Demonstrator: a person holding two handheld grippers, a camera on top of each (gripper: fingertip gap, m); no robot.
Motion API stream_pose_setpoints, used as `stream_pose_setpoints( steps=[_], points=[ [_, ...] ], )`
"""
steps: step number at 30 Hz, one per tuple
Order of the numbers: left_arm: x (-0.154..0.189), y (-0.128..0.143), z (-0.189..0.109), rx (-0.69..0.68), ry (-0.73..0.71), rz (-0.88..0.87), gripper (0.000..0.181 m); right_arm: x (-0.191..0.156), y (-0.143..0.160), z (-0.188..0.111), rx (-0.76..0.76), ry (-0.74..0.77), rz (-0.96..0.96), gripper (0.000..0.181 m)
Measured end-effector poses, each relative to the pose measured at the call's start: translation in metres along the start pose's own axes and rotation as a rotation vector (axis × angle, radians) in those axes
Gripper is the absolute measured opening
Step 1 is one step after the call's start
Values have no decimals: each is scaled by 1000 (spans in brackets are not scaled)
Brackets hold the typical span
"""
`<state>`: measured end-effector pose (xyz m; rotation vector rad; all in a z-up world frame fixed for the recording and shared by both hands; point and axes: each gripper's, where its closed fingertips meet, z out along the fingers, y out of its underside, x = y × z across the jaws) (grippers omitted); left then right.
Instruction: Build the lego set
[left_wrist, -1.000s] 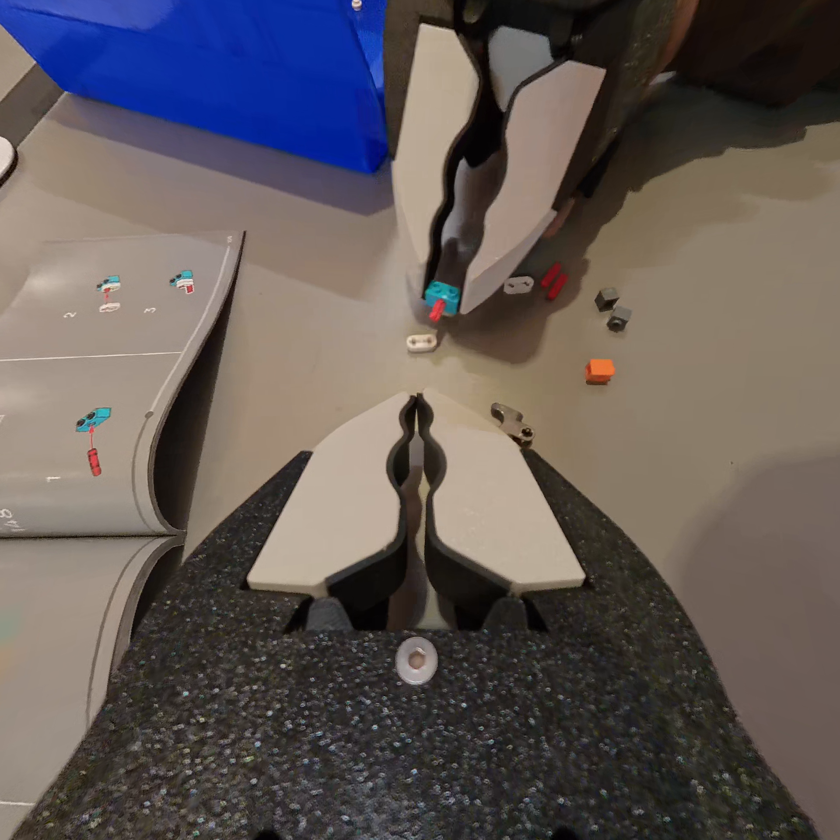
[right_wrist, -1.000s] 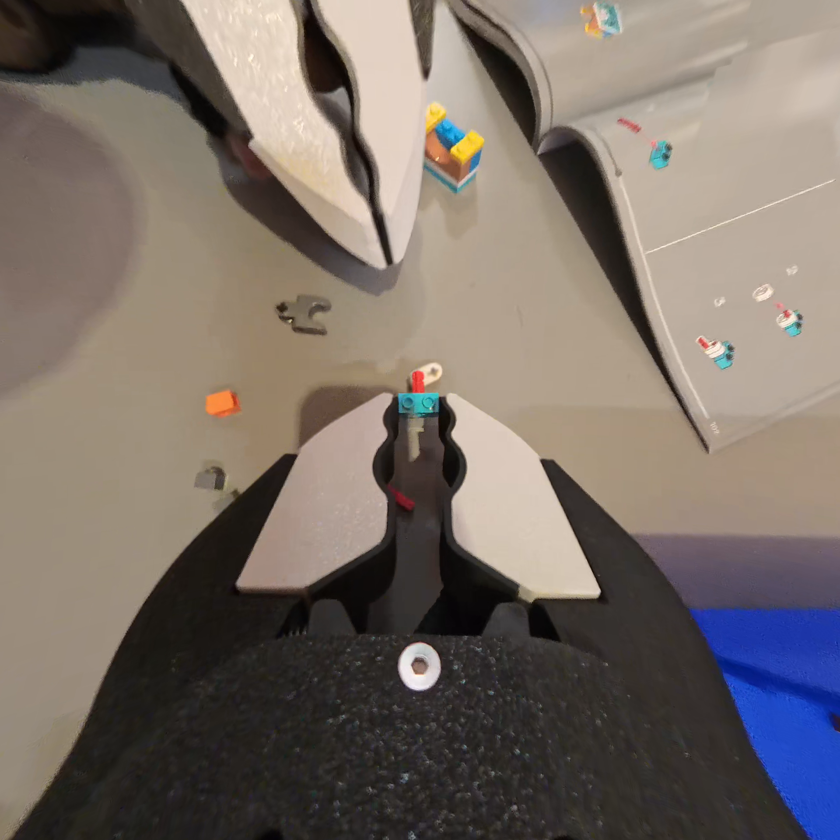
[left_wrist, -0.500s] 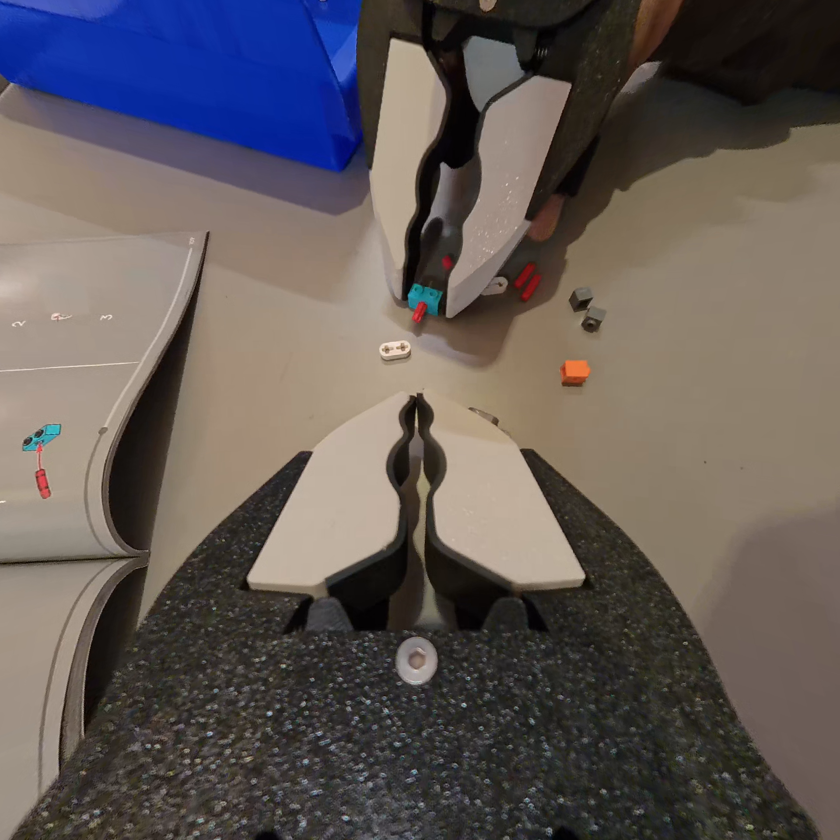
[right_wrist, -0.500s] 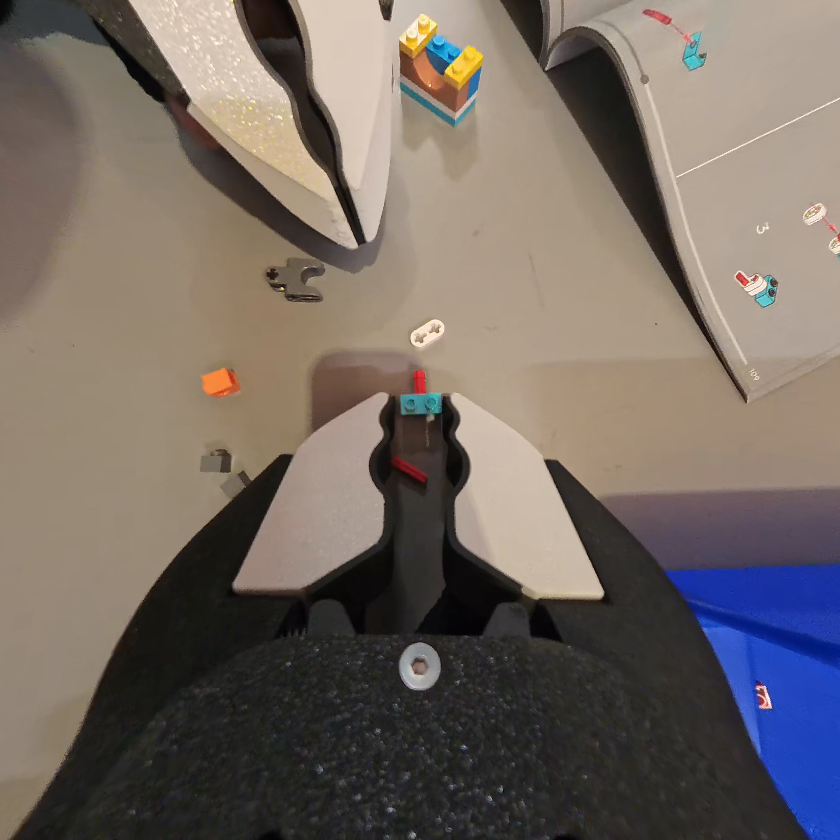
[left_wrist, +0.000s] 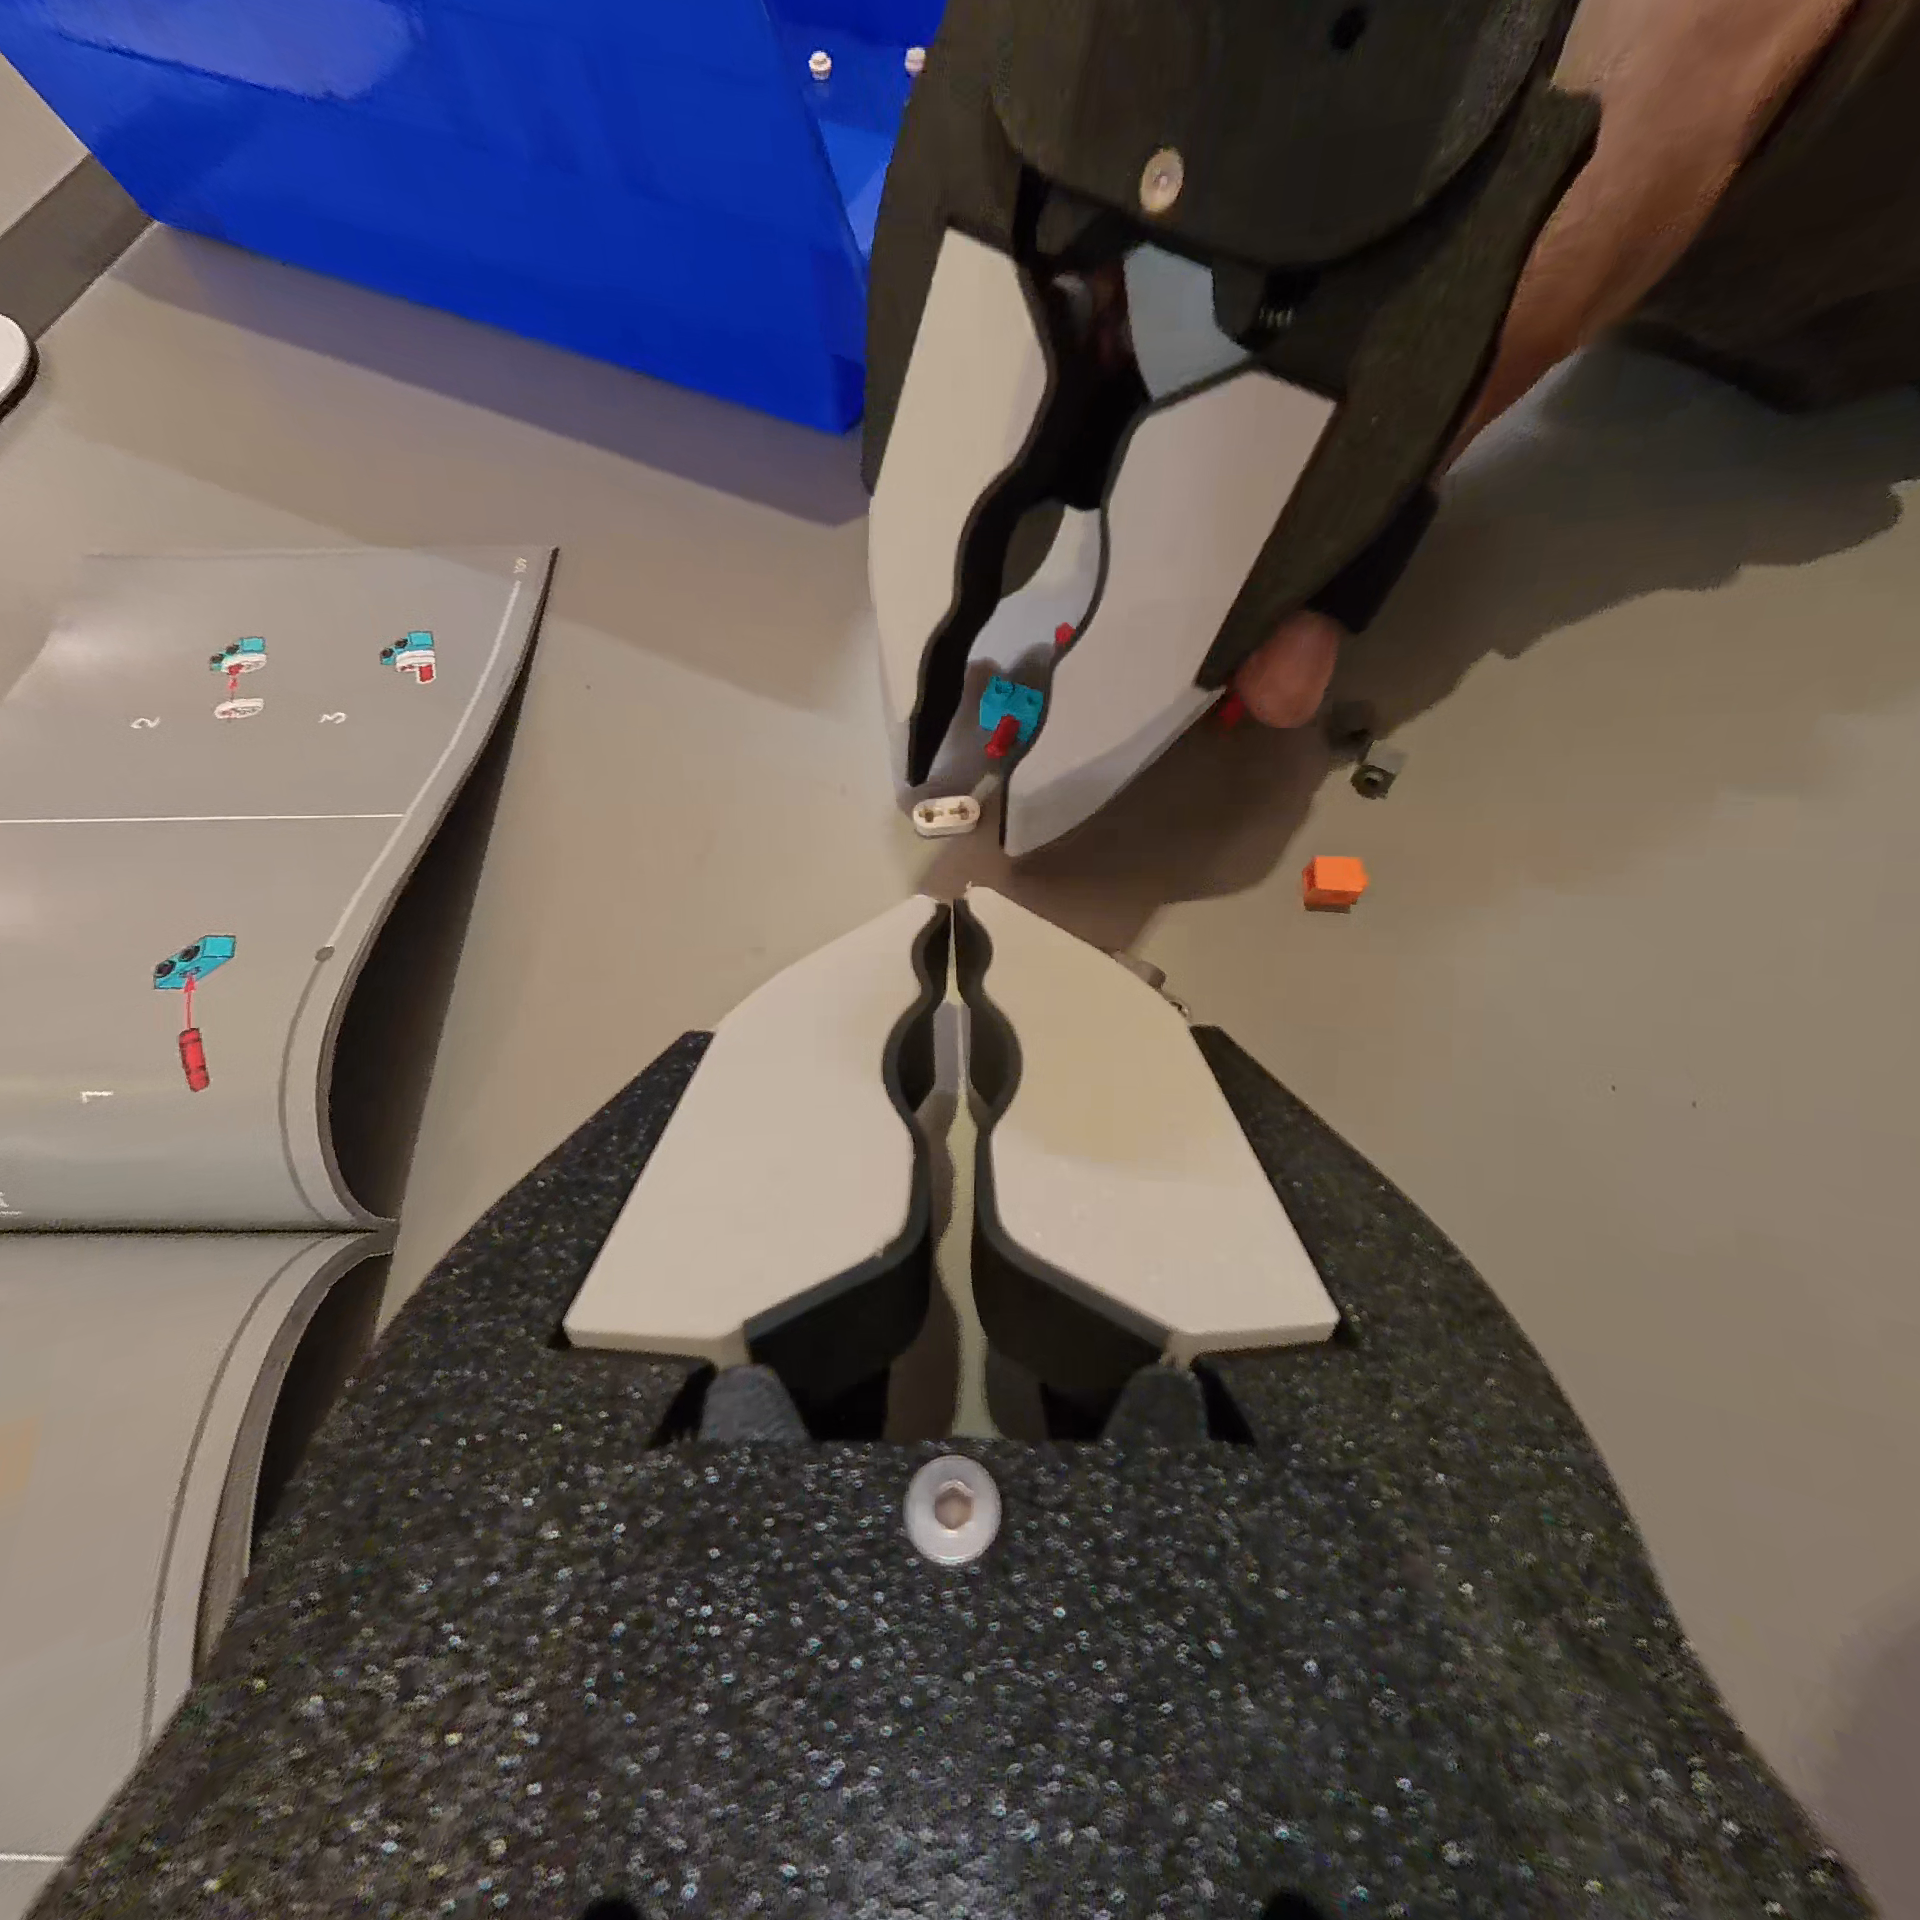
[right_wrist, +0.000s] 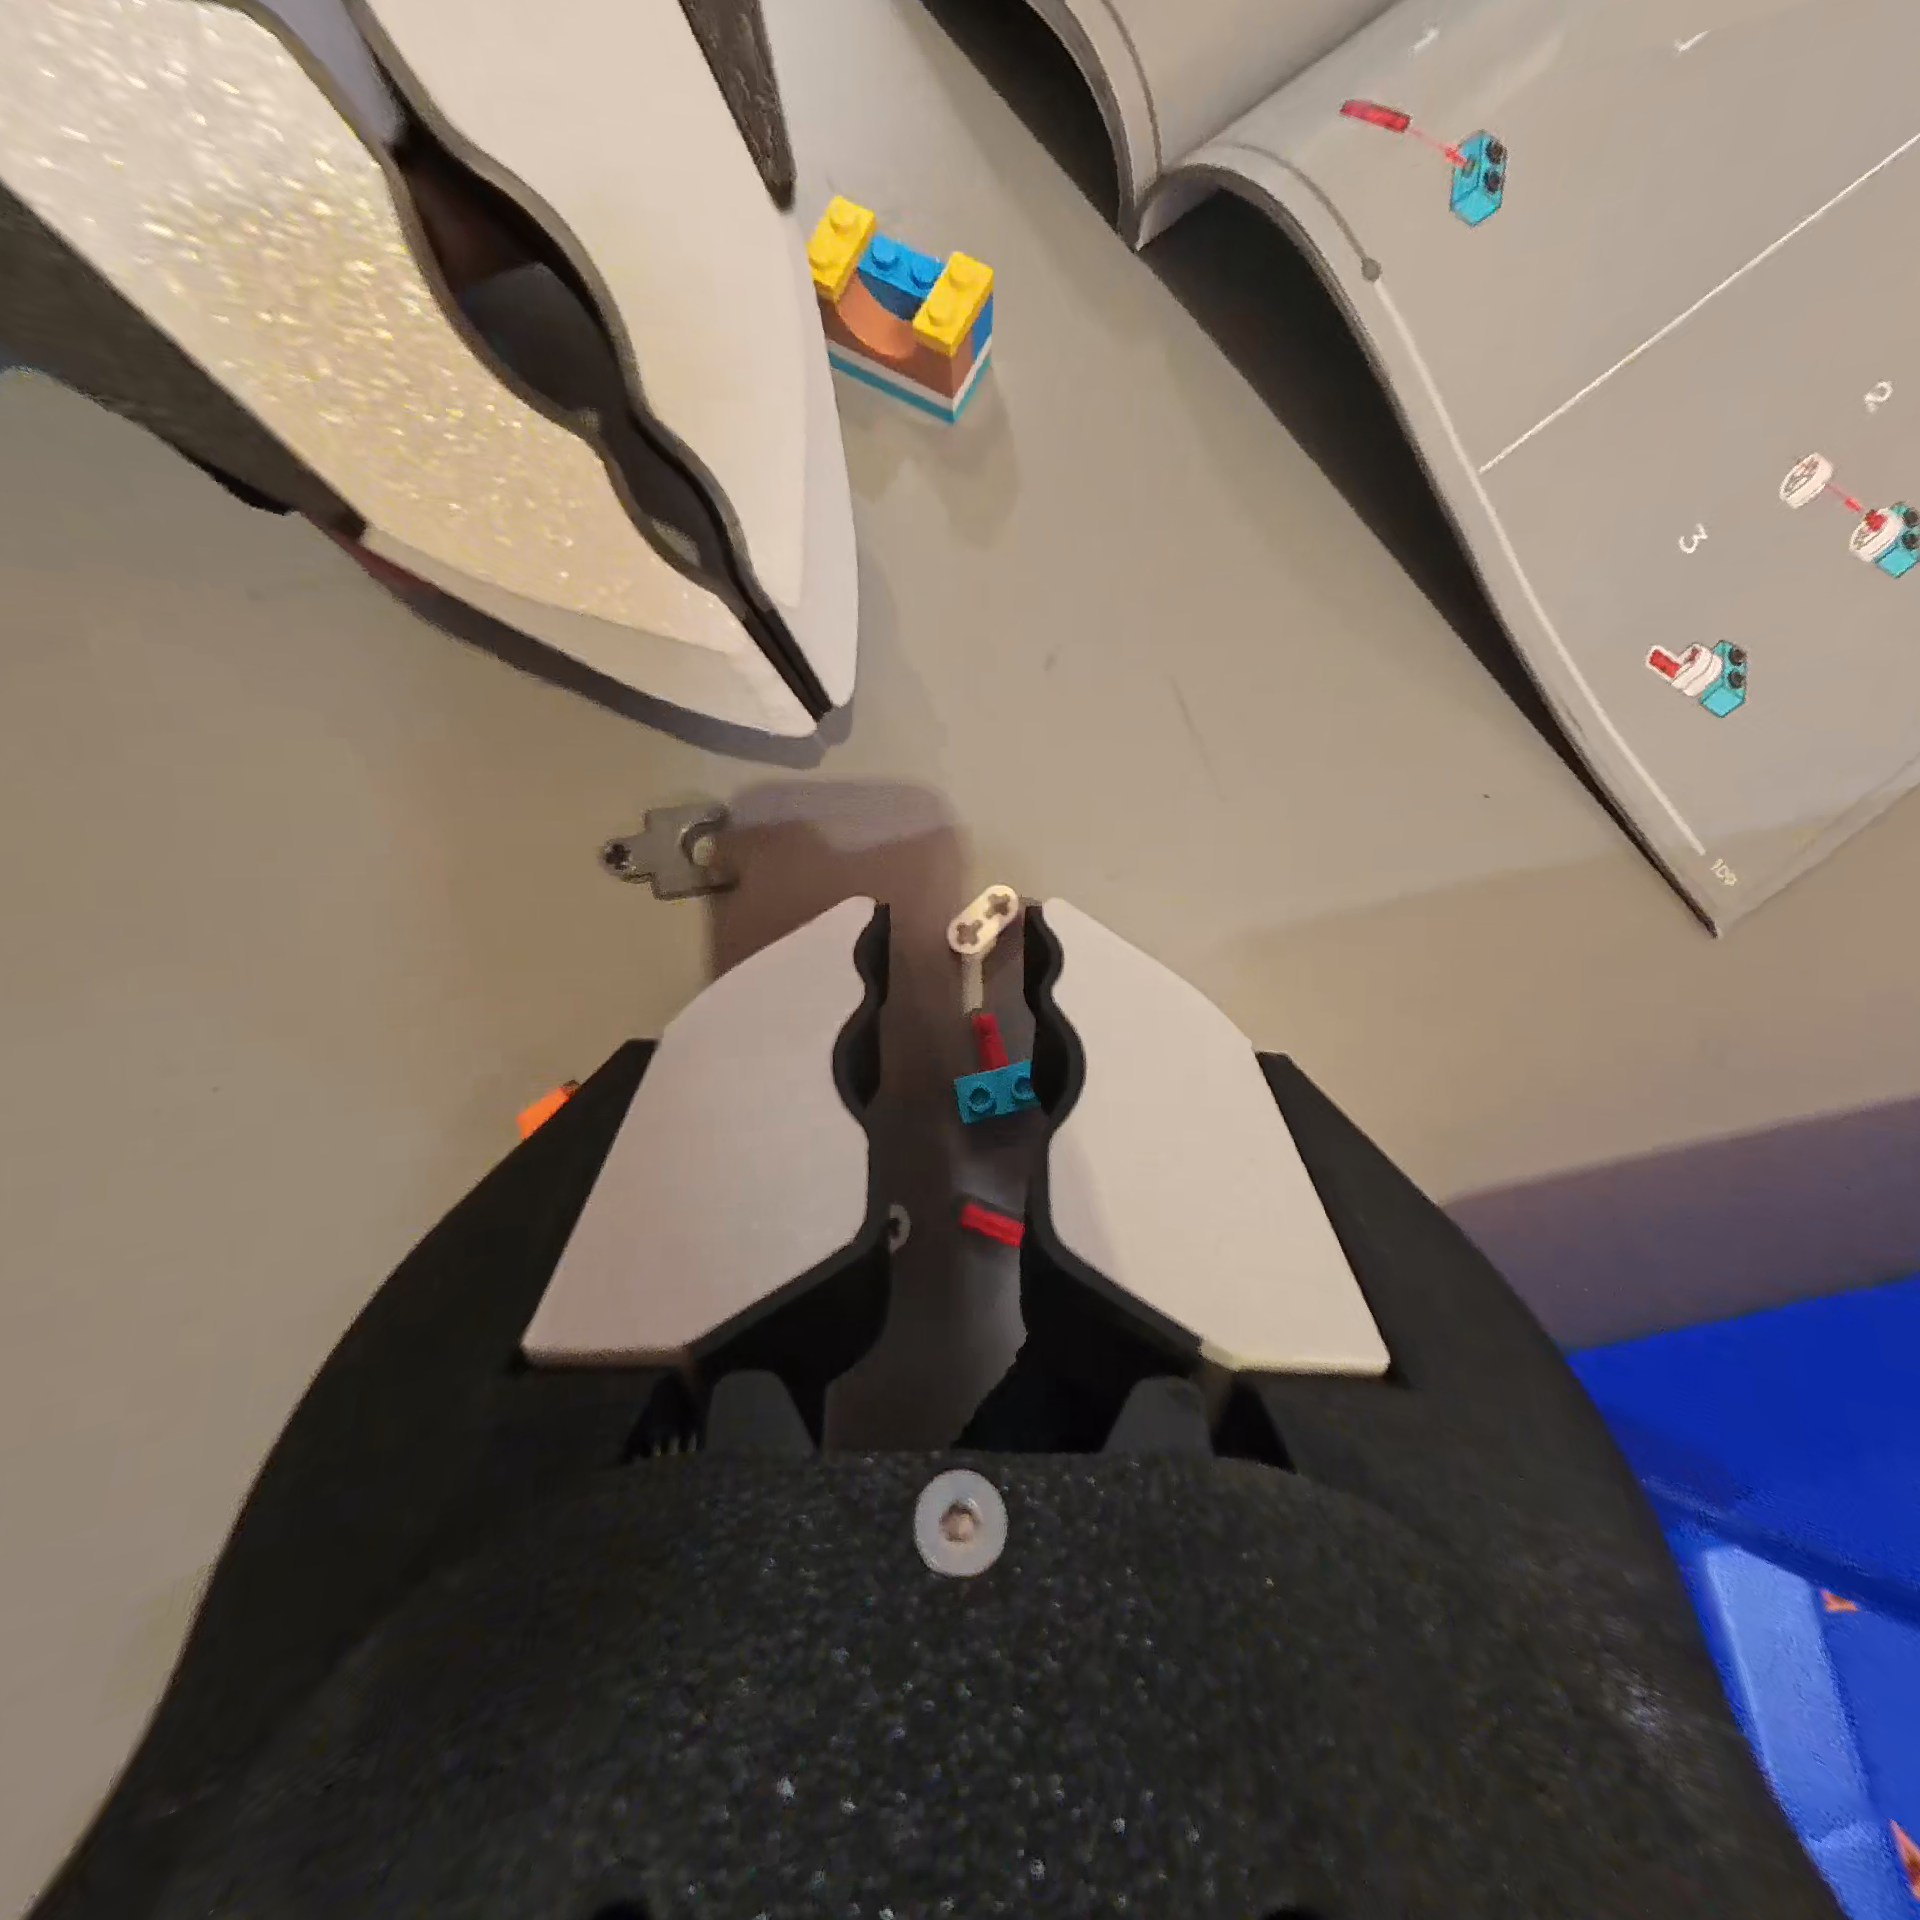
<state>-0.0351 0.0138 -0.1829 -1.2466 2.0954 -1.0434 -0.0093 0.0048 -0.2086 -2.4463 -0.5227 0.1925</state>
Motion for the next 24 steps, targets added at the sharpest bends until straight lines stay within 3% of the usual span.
stream_pose_setpoints(
  steps=[10, 13, 18, 24],
  points=[
    [-3, -2, -2, 6, -19, -6, 0, 0, 1, 6, -15, 5, -15, 8],
    [-6, -4, -3, 31, -22, -23, 1, -8, -15, -3, 122, -49, -87, 8],
    [-8, -18, -13, 156, 36, -121, 4, -9, -47, -33, 382, 6, -218, 7],
    [-7, -37, -24, 296, 131, -262, 9, -17, -58, -44, 476, 56, -313, 8]
  ],
)
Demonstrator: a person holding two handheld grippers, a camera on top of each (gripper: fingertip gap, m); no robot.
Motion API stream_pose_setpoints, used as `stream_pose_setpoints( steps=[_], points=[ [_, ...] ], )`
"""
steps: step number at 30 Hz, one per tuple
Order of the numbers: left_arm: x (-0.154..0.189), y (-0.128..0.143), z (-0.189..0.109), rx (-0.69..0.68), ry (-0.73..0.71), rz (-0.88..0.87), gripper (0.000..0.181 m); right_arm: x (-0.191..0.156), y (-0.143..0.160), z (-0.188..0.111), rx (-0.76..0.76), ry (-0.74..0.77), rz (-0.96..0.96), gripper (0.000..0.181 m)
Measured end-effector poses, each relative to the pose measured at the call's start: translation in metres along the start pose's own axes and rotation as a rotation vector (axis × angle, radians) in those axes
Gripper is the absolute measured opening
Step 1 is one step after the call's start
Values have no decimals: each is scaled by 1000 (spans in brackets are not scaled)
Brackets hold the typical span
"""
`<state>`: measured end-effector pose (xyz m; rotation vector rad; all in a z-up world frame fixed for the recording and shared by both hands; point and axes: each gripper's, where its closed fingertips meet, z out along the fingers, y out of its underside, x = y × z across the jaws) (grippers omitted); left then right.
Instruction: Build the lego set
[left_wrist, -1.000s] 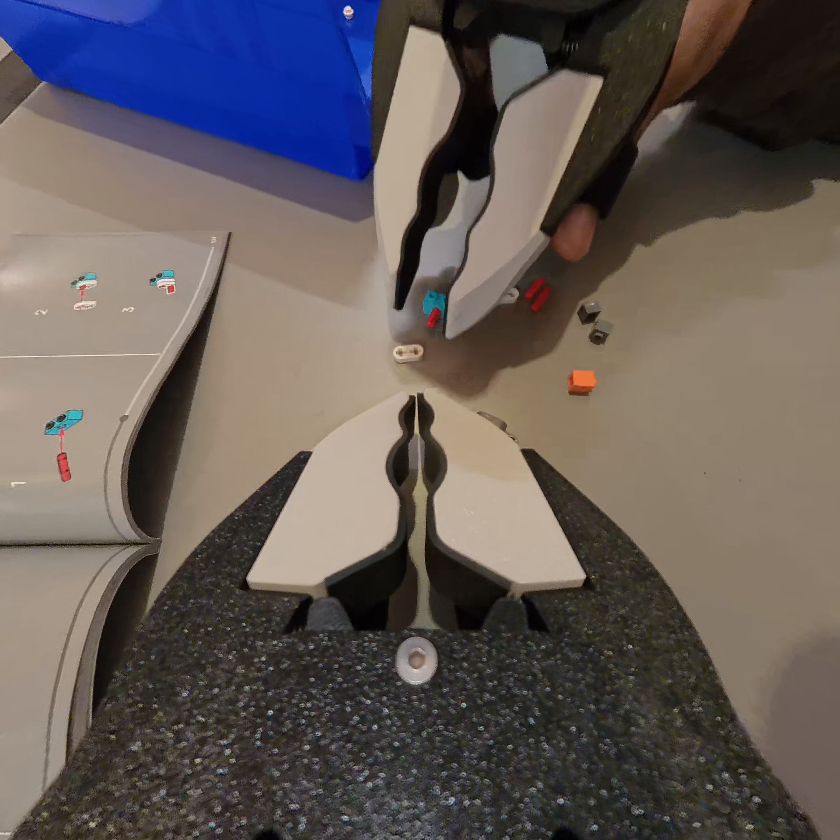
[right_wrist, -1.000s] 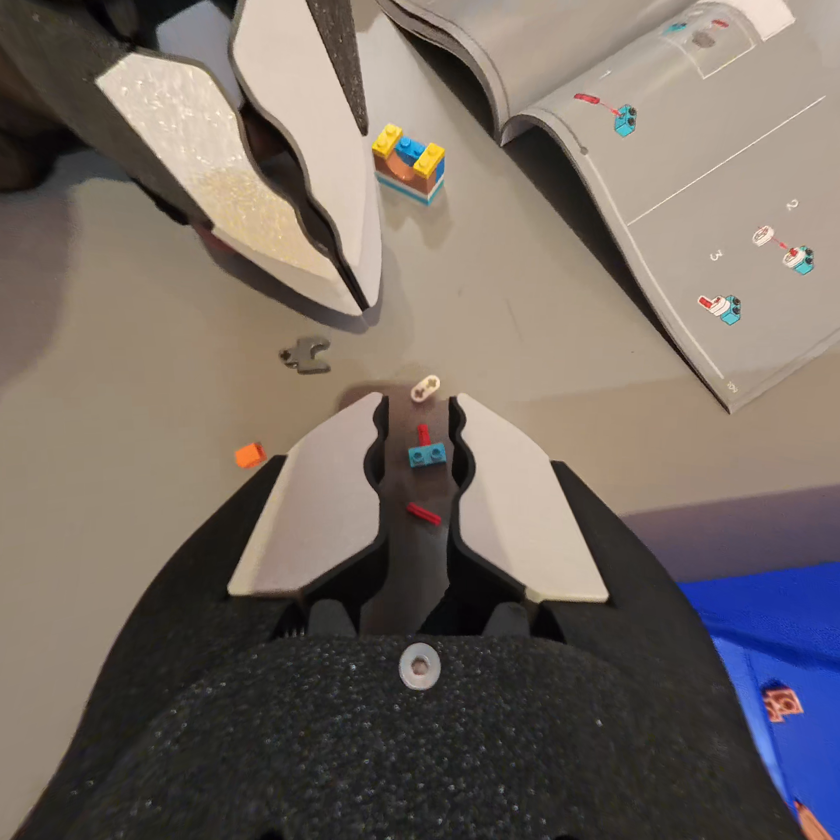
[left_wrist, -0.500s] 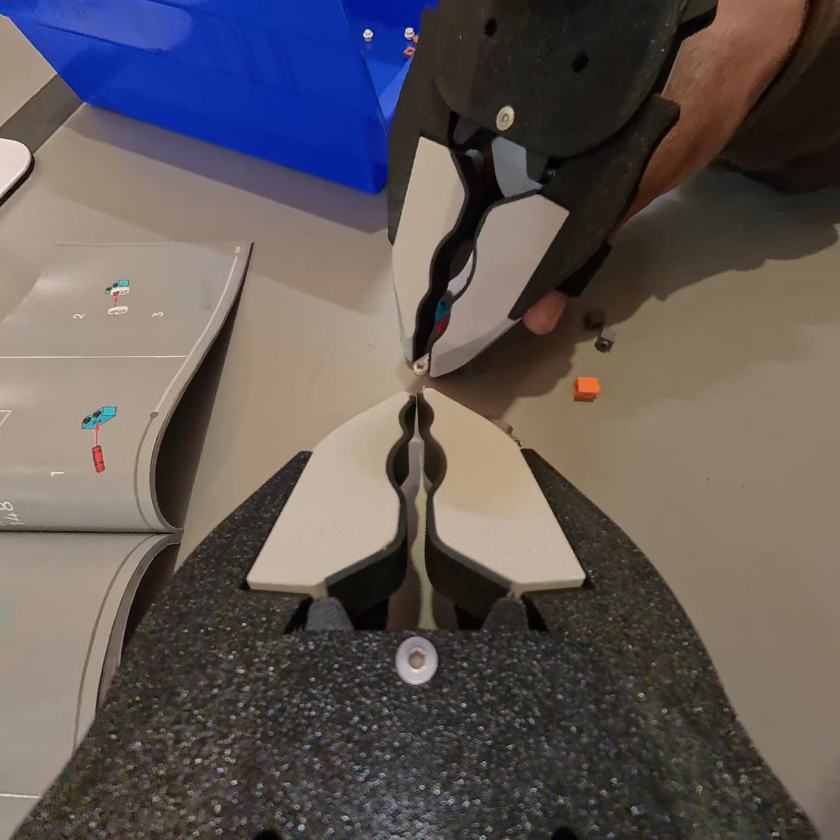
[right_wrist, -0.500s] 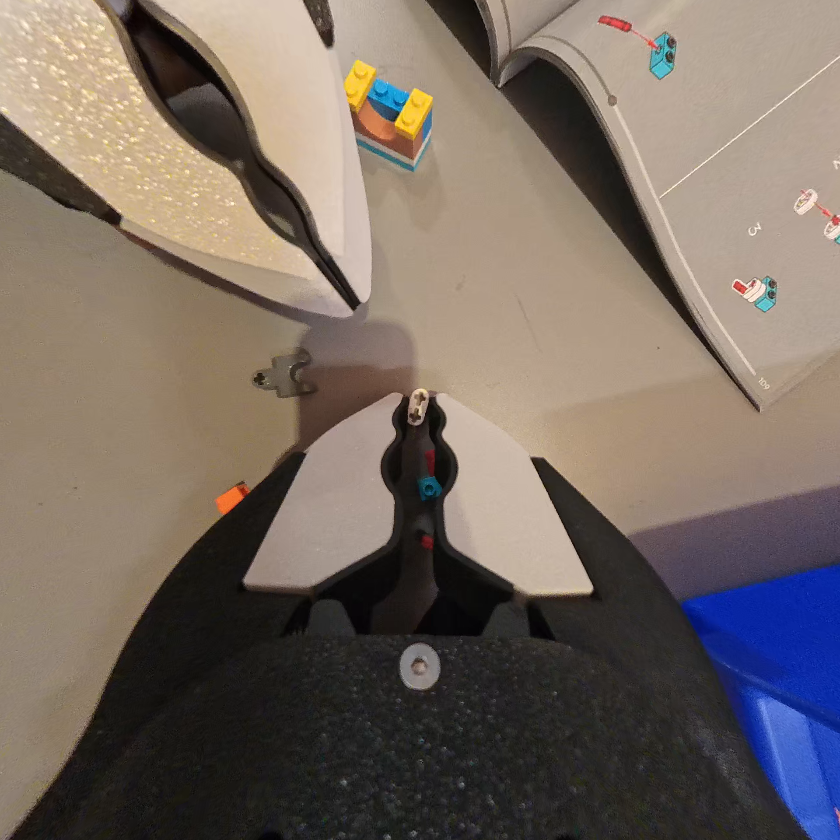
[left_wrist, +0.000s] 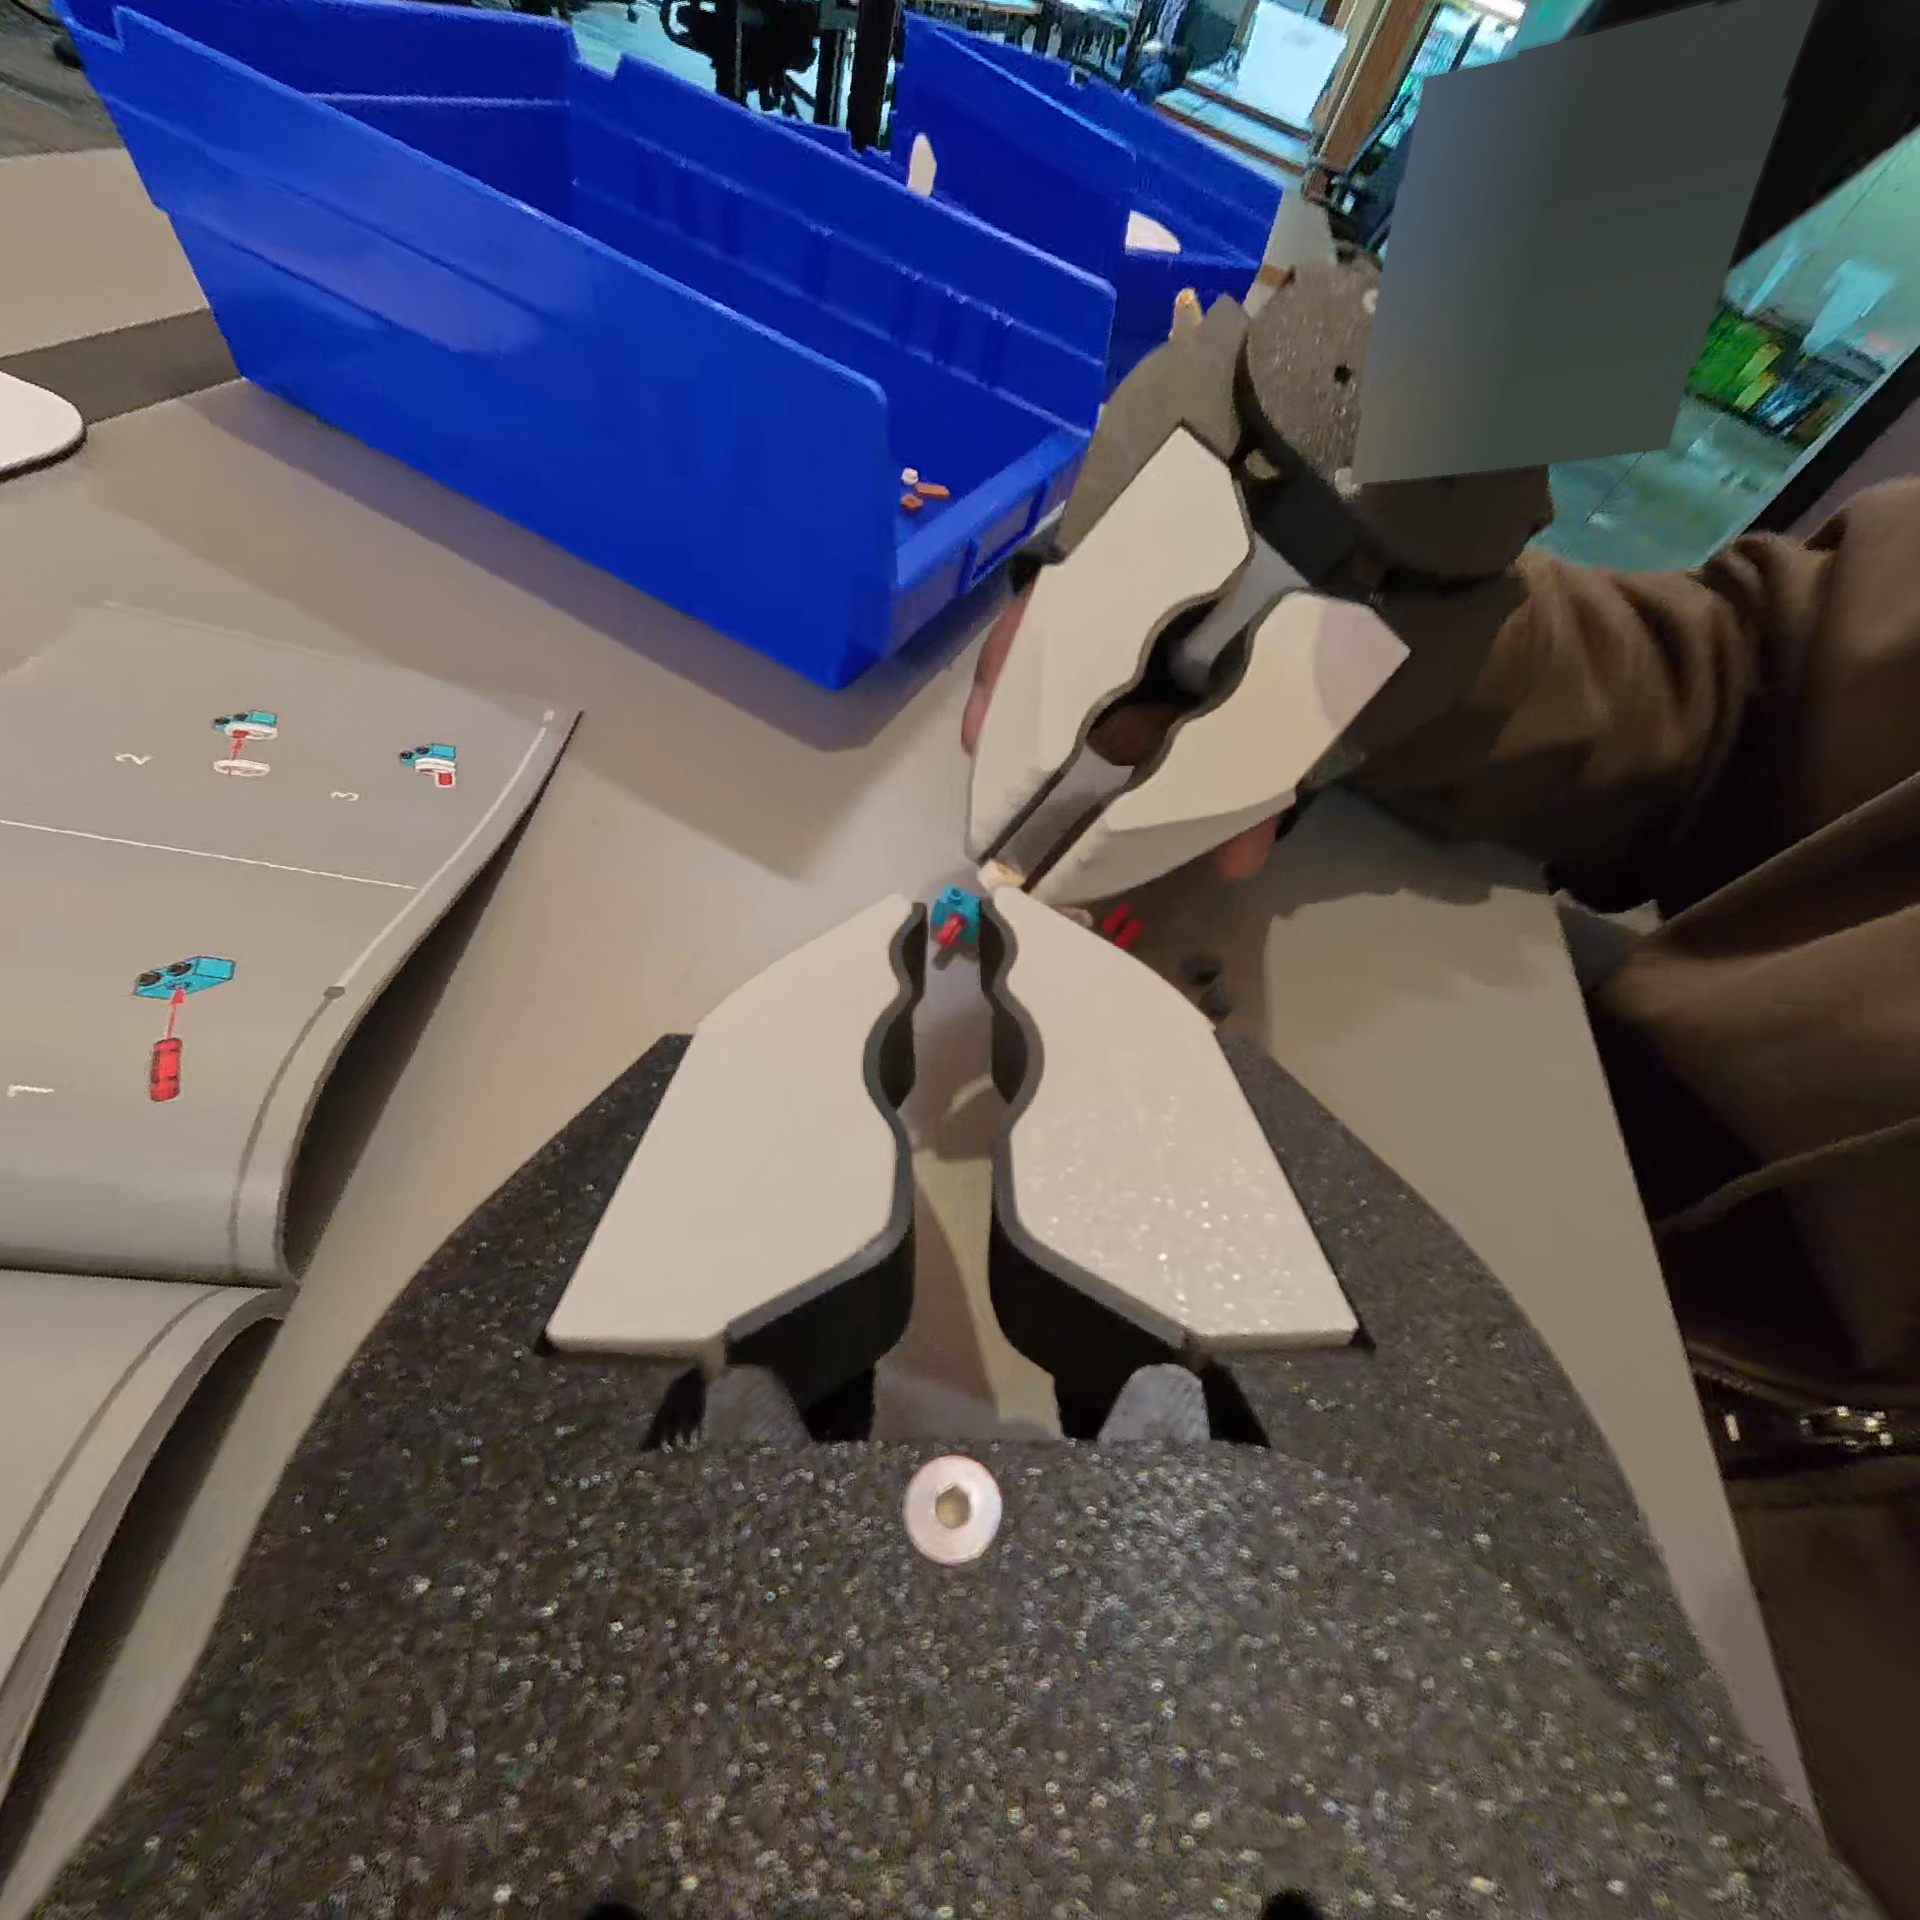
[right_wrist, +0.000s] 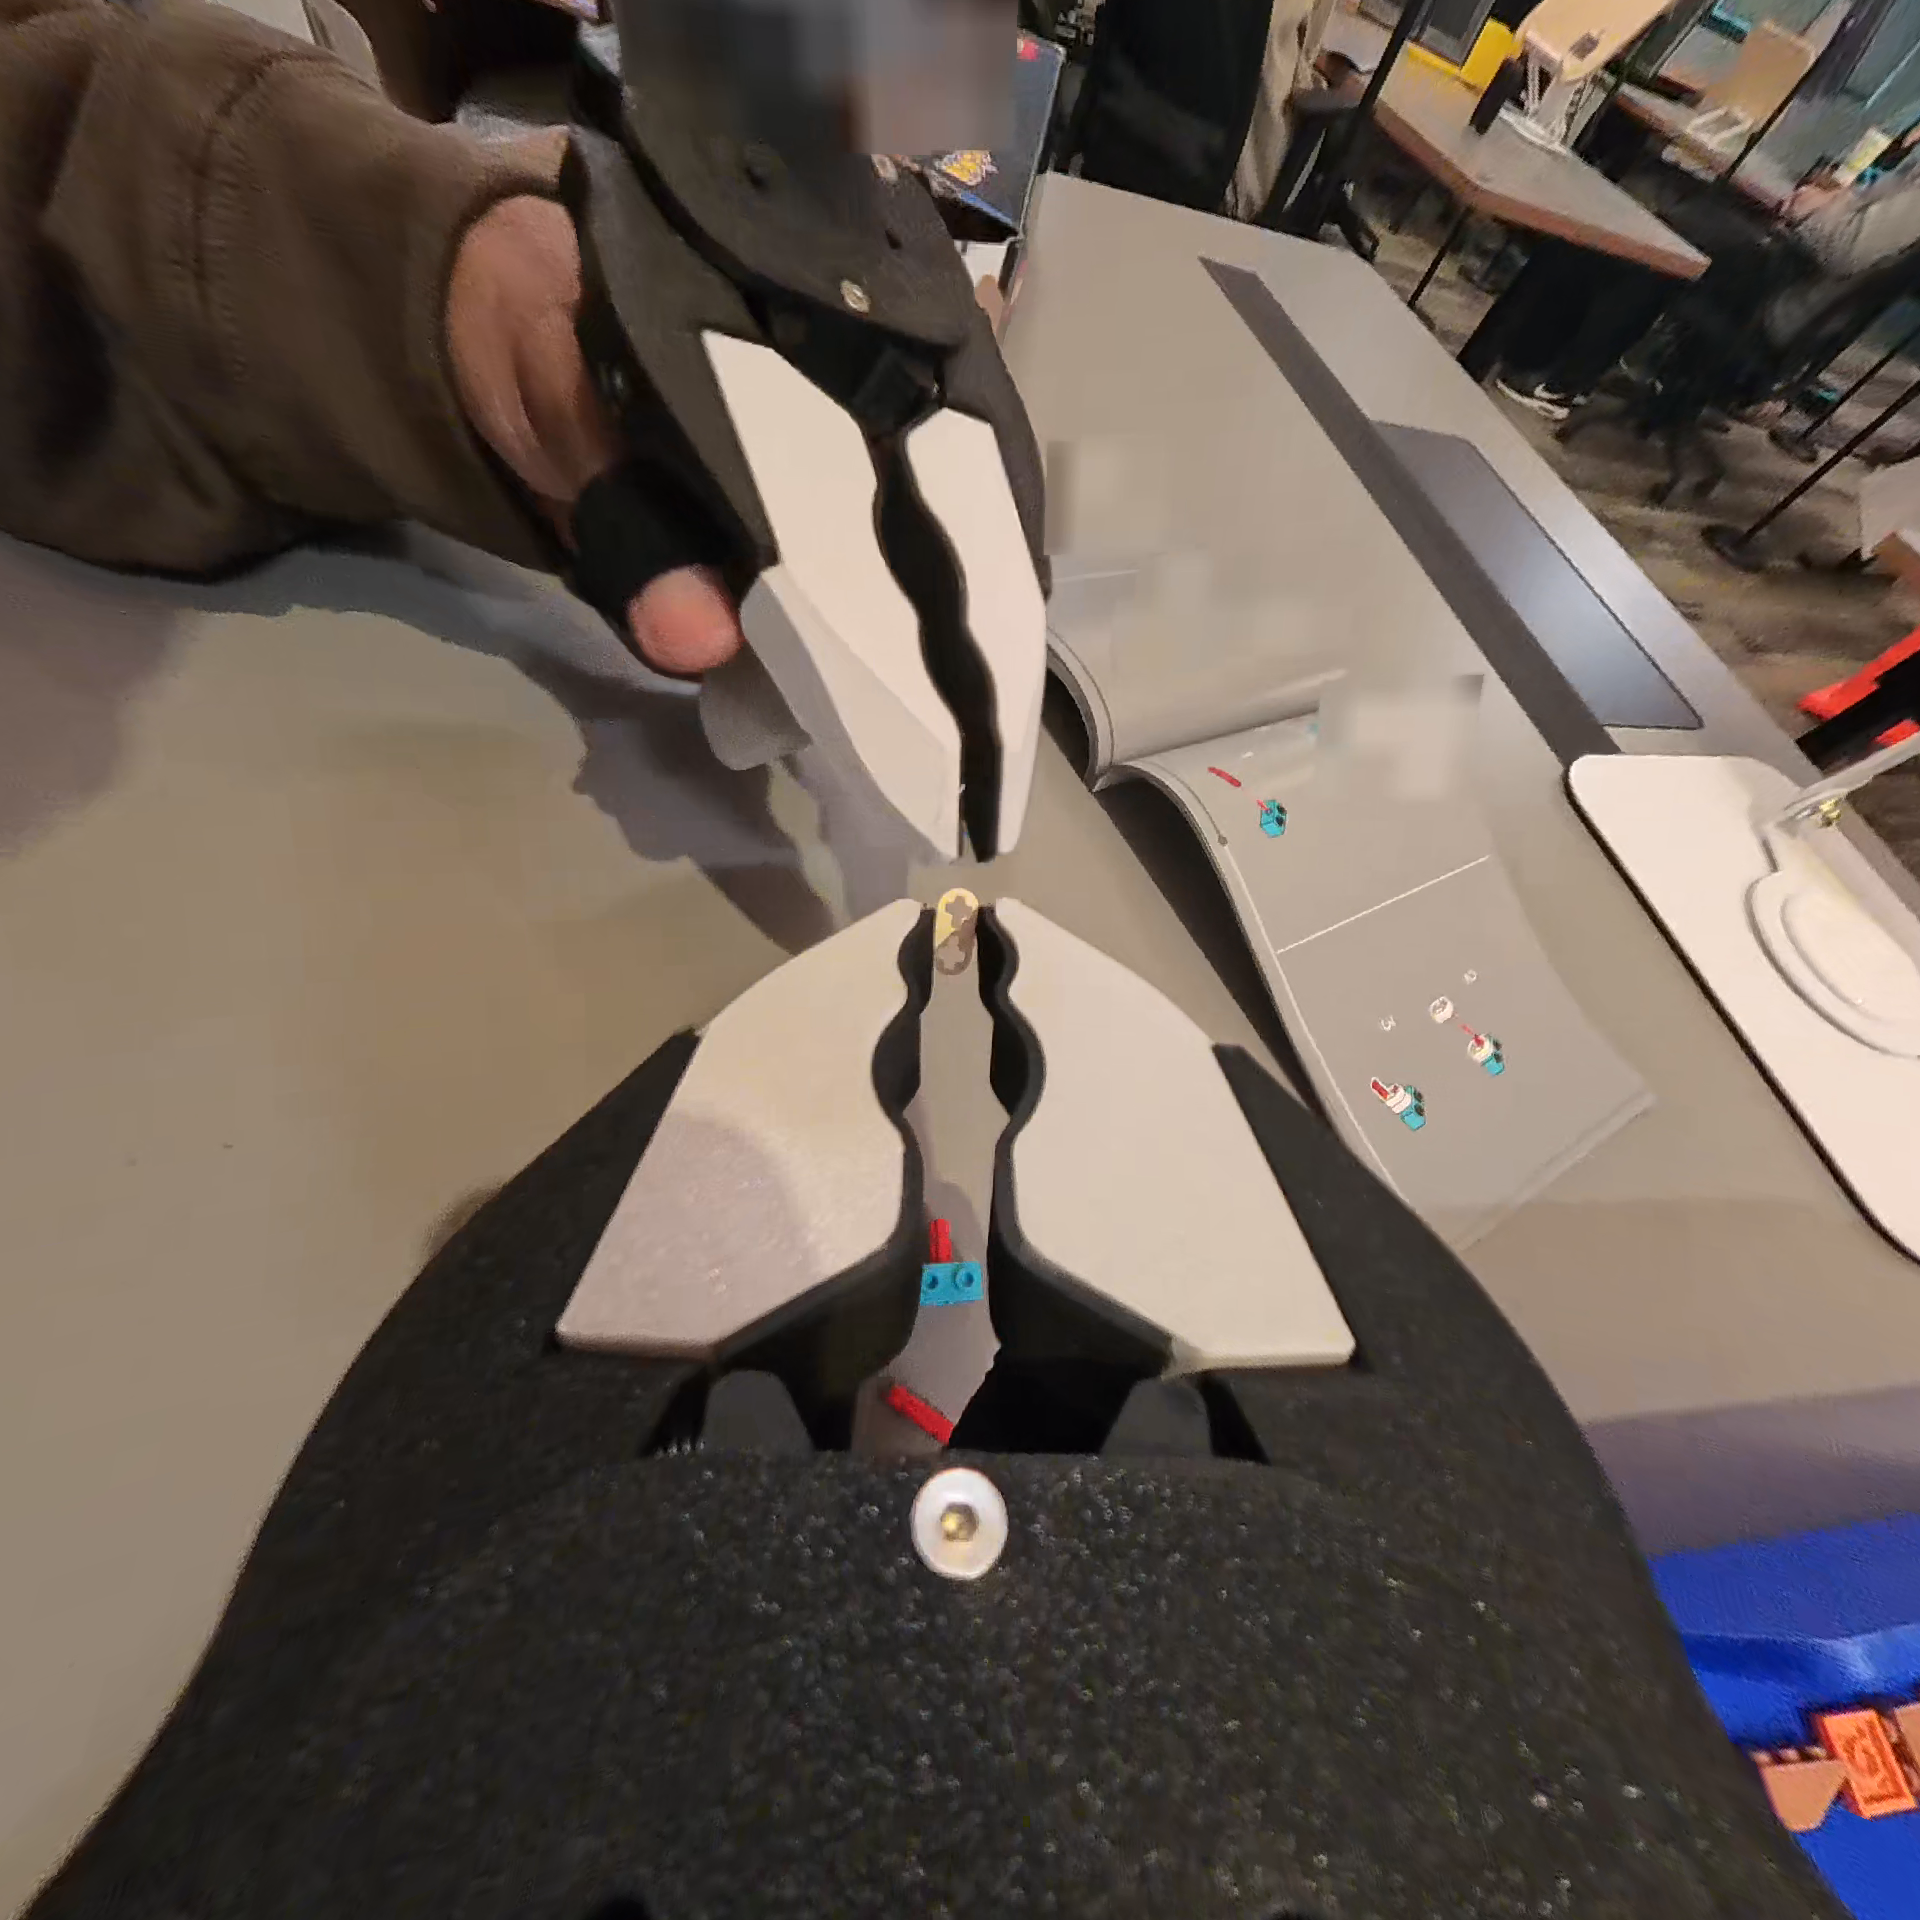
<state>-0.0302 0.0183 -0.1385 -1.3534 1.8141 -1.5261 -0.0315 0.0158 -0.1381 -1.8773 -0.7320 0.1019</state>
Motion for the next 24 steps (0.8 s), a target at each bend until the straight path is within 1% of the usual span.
stream_pose_setpoints(
  steps=[5, 9, 11, 13, 21, 24],
  points=[
    [5, -2, 2, 25, 63, -110, 12, -2, 0, 2, -12, 23, -48, 8],
    [7, 0, 4, 20, 104, -190, 13, -4, -3, 2, -8, 34, -77, 7],
    [8, 1, 5, 18, 116, -223, 11, -4, -2, 2, -14, 42, -89, 7],
    [11, 0, 4, 24, 146, -247, 6, -4, -2, 2, -11, 46, -96, 7],
    [12, -2, 3, 58, 209, -356, 4, -5, -6, 1, 12, 52, -125, 7],
    [11, -5, 2, 92, 237, -393, 3, -3, -9, 0, 36, 65, -130, 8]
  ],
)
